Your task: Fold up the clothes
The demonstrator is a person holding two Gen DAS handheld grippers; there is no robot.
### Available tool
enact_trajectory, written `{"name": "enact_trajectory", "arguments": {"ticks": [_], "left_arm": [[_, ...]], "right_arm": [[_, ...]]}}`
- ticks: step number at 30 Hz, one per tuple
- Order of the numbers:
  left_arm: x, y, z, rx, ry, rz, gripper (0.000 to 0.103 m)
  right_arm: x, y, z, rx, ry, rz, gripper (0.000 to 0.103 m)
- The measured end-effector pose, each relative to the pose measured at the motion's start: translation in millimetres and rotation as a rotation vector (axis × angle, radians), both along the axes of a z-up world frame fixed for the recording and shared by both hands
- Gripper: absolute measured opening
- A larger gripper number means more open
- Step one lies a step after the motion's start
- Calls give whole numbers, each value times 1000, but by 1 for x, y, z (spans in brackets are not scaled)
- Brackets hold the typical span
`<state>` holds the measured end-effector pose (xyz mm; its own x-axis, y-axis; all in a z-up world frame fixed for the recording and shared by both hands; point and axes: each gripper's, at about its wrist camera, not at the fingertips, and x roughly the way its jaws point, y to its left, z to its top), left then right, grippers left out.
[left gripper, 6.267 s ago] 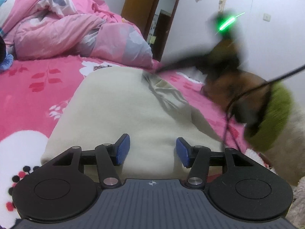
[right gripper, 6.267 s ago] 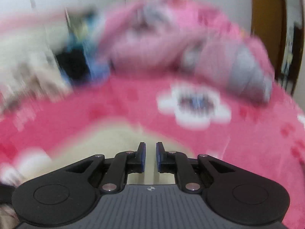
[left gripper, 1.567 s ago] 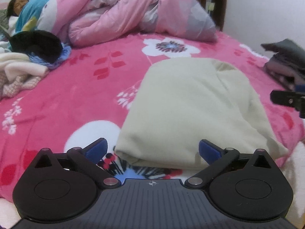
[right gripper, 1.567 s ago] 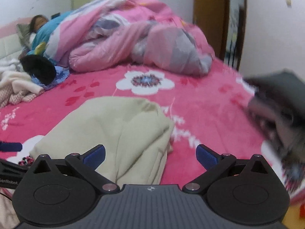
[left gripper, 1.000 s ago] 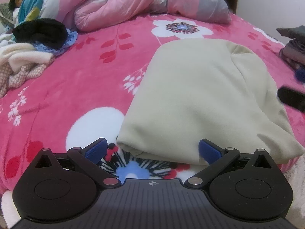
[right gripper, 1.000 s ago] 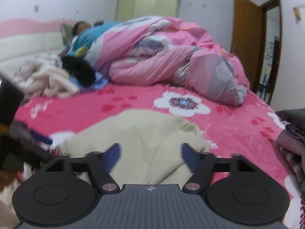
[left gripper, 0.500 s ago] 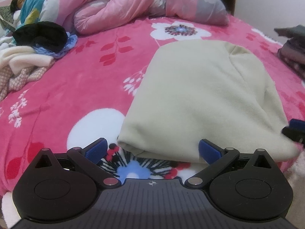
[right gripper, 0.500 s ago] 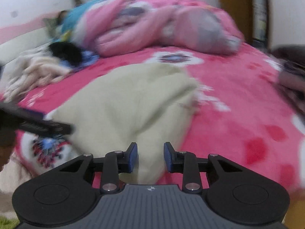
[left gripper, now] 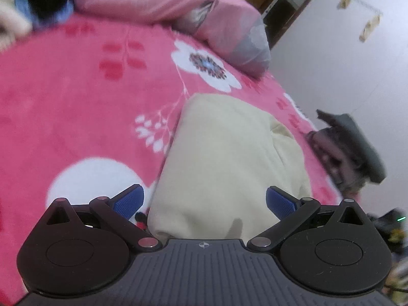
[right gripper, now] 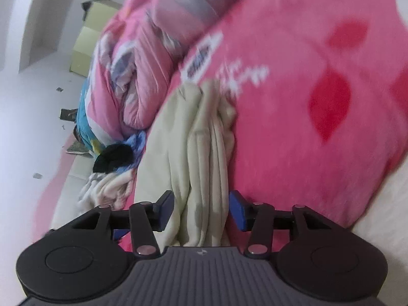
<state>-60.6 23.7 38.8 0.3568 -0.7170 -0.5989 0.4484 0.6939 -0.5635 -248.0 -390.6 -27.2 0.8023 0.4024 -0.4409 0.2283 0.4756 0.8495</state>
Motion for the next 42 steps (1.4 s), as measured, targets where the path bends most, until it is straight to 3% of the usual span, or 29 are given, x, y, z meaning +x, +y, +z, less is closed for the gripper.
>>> {"name": "enact_trajectory", "arguments": {"ticks": [5, 9, 14, 18, 23, 25, 27, 29, 31, 35, 42], "left_arm": [[37, 9, -26, -128, 165, -77, 103], [60, 5, -43, -194, 245, -110, 103], [70, -11, -44, -199, 226, -171, 103], [72, -19, -45, -192, 206, -199, 103], [68, -23, -45, -187, 177, -186, 103], [61, -25, -43, -179, 164, -185, 103], [54, -27, -39, -168, 149, -185, 103], [50, -28, -37, -179, 155, -172, 103], [50, -27, -34, -216, 187, -160, 103], [42, -34, -26, -242, 205, -158, 103], [23, -84, -9, -251, 180, -215, 103]], "right_arm": [[22, -1, -7, 44, 20, 51, 70], [40, 2, -5, 61, 22, 97, 79], [65, 10, 1, 54, 27, 164, 89], [89, 18, 6, 46, 22, 221, 90], [114, 27, 1, 89, -63, 288, 90], [118, 28, -1, 114, -87, 288, 87], [115, 29, 5, 85, -73, 278, 76], [112, 31, 12, 31, -53, 266, 54], [110, 30, 21, -19, -42, 256, 44], [108, 22, 41, -87, -63, 268, 40], [104, -23, 68, -211, -99, 325, 40]]}}
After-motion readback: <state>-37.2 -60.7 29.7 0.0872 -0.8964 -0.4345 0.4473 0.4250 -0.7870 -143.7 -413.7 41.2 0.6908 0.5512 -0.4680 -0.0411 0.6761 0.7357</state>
